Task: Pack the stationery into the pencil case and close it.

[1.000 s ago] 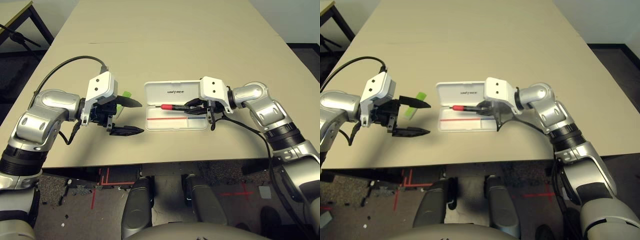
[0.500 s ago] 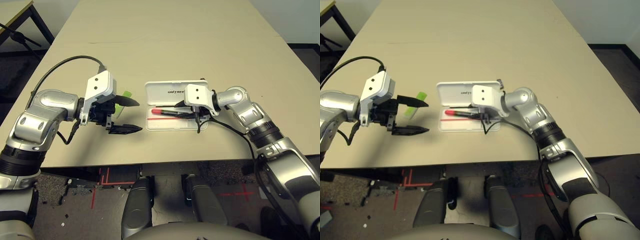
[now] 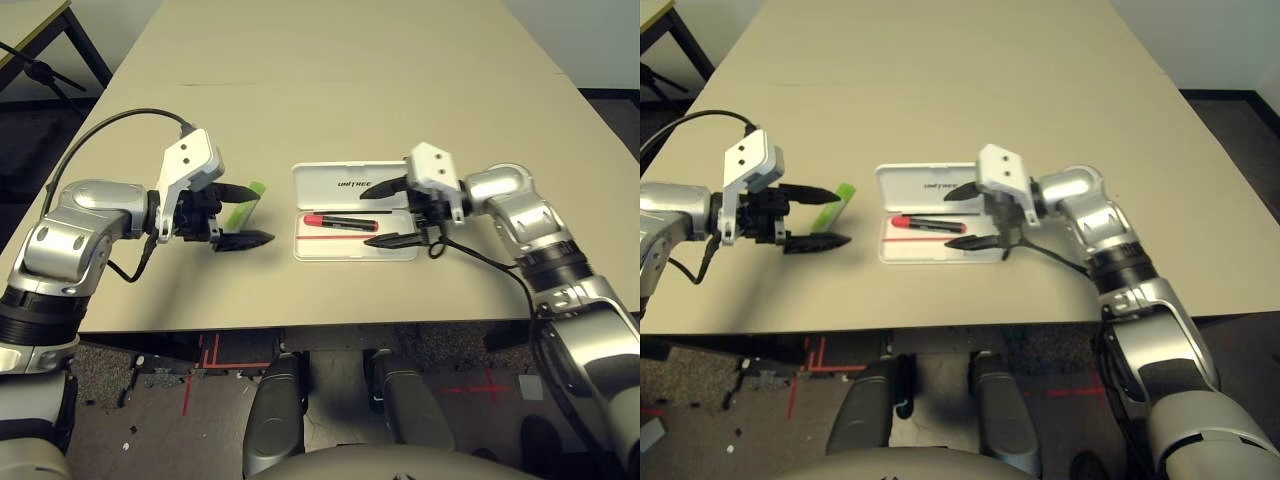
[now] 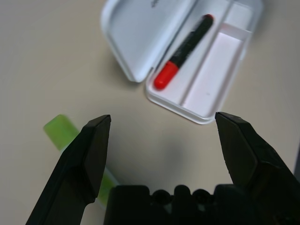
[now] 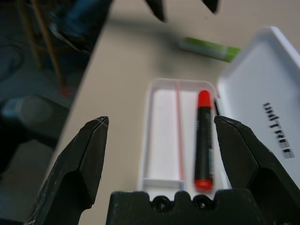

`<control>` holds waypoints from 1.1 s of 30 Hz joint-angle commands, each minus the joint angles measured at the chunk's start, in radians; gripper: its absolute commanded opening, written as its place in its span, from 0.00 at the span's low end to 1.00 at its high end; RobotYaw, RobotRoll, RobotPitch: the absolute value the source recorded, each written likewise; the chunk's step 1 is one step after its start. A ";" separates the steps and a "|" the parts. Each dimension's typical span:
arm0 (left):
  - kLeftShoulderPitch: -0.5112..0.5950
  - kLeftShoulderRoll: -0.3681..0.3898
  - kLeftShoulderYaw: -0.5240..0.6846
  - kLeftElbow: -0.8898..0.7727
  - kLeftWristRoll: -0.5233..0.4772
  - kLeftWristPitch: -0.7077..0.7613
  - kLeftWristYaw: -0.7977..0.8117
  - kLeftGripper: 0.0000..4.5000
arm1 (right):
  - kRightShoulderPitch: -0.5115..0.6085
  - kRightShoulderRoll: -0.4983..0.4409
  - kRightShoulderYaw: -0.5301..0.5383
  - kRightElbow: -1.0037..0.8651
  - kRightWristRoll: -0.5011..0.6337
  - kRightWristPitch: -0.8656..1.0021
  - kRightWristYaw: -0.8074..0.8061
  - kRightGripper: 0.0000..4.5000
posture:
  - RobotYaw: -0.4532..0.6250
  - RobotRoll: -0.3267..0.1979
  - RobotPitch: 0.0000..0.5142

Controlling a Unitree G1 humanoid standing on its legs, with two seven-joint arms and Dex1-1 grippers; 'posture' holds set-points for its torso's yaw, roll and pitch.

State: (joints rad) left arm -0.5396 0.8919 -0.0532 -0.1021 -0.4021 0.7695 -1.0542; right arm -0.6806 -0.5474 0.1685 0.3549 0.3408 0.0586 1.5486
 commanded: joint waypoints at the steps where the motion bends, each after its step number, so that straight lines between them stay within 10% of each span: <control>1: -0.009 -0.033 0.016 0.006 0.036 0.099 0.132 1.00 | 0.039 -0.060 -0.052 -0.019 0.048 0.018 0.058 1.00 | 0.43 0.62 0.33; 27: -0.139 -0.191 -0.080 0.234 0.159 0.388 0.468 1.00 | 0.127 -0.298 -0.126 -0.074 0.291 0.087 0.066 1.00 | 0.38 0.62 0.37; 33: -0.123 -0.196 -0.092 0.223 0.162 0.393 0.464 0.62 | 0.145 -0.317 -0.147 -0.069 0.287 0.079 0.066 1.00 | 0.37 0.62 0.37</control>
State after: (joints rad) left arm -0.6749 0.7012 -0.1285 0.1231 -0.2519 1.1559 -0.5893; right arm -0.5460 -0.8497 0.0389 0.2978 0.6245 0.1433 1.6093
